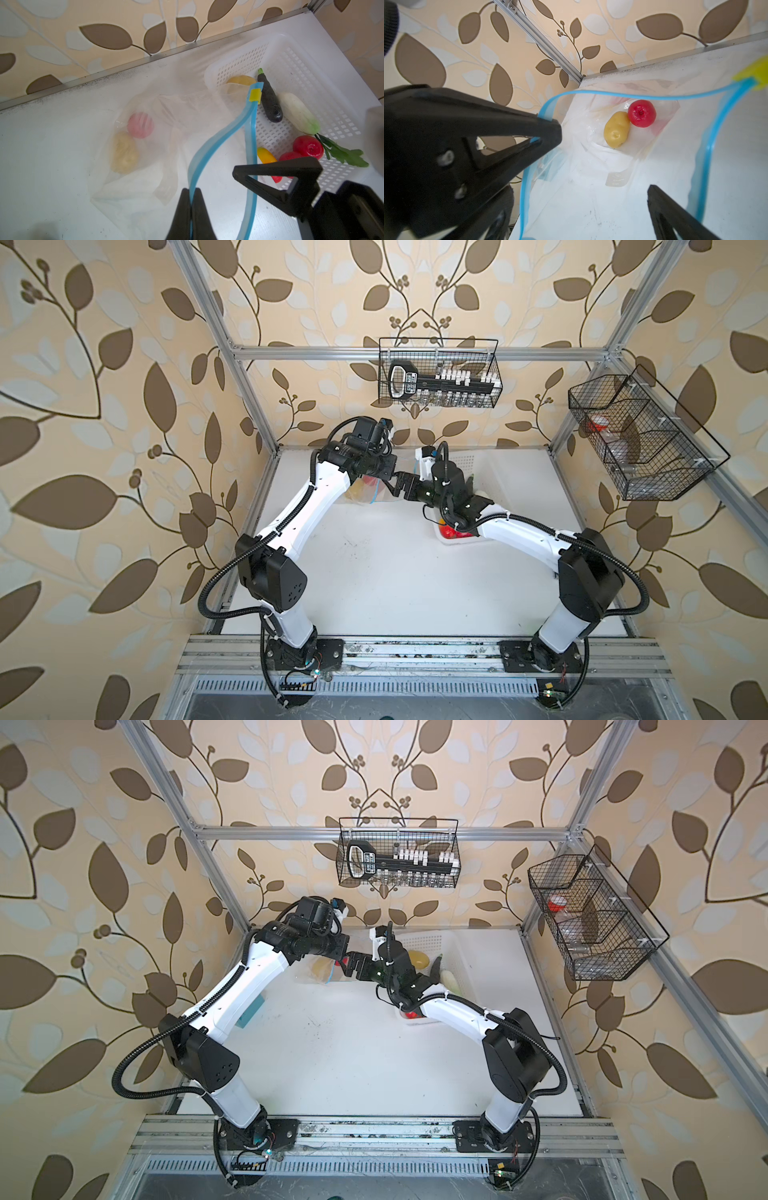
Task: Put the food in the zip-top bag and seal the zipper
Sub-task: 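Lower the potato into the bag beside the left gripper and release, then withdraw the right gripper from the bag back over the basket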
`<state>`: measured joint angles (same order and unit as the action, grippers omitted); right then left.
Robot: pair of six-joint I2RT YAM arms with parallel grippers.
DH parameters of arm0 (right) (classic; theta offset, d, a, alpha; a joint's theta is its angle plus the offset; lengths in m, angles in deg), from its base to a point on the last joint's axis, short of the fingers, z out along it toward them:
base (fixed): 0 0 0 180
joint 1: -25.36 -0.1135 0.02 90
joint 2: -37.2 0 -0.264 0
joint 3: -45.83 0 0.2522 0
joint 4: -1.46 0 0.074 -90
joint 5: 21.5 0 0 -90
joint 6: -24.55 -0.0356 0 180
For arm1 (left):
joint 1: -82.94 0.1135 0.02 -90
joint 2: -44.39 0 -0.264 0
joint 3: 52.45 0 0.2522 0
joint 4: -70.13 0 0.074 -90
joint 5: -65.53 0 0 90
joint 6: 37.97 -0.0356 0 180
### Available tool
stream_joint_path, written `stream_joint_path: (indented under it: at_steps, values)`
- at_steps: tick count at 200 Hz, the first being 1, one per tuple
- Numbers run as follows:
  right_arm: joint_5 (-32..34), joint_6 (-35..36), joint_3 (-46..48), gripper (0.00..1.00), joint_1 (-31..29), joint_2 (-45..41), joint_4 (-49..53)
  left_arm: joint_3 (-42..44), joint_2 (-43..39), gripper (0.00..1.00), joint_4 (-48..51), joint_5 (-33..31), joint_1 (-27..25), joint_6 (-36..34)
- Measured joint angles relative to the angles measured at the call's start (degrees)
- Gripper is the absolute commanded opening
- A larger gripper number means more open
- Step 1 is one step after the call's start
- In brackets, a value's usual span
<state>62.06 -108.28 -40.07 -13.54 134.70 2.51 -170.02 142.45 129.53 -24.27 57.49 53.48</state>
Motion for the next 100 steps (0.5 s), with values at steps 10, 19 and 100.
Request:
stream_joint_path:
  at_steps: [10, 19, 100]
  values:
    - [0.0, -0.2, 1.0, 1.00, 0.0, -0.9, -0.5, 0.1, 0.0, 0.00, -0.3, -0.3, 0.0, 0.0]
    - [0.0, -0.3, 1.6, 1.00, 0.0, -1.6, -0.6, 0.2, 0.0, 0.00, -0.5, -0.6, 0.0, 0.0]
    - [0.4, 0.8, 3.3, 1.00, 0.0, -6.4, 0.8, 0.2, 1.0, 0.00, -0.8, -1.1, 0.0, 0.3]
